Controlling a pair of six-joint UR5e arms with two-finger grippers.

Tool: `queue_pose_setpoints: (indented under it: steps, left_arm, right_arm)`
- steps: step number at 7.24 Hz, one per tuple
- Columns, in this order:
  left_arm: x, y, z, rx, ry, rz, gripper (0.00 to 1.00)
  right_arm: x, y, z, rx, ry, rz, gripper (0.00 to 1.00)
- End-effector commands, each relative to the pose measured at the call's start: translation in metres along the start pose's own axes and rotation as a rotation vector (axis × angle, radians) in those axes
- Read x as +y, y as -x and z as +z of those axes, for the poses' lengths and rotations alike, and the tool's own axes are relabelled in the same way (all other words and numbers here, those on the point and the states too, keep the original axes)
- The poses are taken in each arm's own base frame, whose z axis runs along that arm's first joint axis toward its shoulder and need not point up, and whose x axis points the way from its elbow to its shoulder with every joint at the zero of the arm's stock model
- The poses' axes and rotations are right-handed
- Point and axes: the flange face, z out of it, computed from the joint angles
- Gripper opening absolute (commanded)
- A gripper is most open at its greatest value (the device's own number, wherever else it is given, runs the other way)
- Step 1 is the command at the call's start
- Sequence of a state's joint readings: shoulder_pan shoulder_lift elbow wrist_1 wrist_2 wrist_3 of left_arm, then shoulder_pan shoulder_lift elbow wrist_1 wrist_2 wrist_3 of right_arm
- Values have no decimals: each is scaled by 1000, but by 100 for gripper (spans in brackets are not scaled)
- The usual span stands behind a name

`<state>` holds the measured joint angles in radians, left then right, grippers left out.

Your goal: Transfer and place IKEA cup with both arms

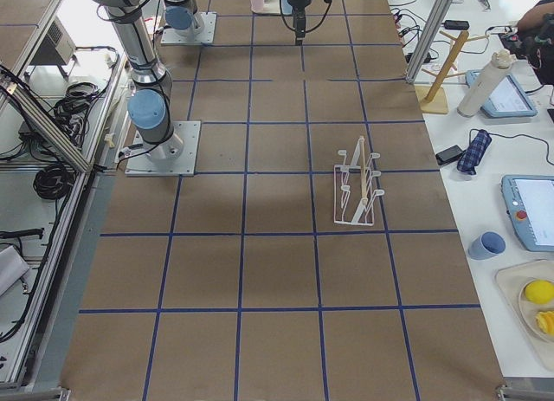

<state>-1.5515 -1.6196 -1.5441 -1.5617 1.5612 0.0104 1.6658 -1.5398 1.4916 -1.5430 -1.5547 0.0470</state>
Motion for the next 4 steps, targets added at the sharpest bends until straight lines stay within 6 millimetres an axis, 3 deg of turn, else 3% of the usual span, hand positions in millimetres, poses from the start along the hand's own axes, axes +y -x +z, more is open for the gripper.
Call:
queue_pose_setpoints:
  steps: [1,3,4]
  left_arm:
    - [36,-29,-32,-23,-55,-37,100]
    - [25,2,-36,-13,-61,-74,100]
    - [24,6,-36,-13,-61,-62,100]
  right_arm:
    - [1,0,-2,-1,-3,0,100]
    - [2,1,-2,-4,-1,-1,100]
    - [2,1,0,-1,2,-1,100]
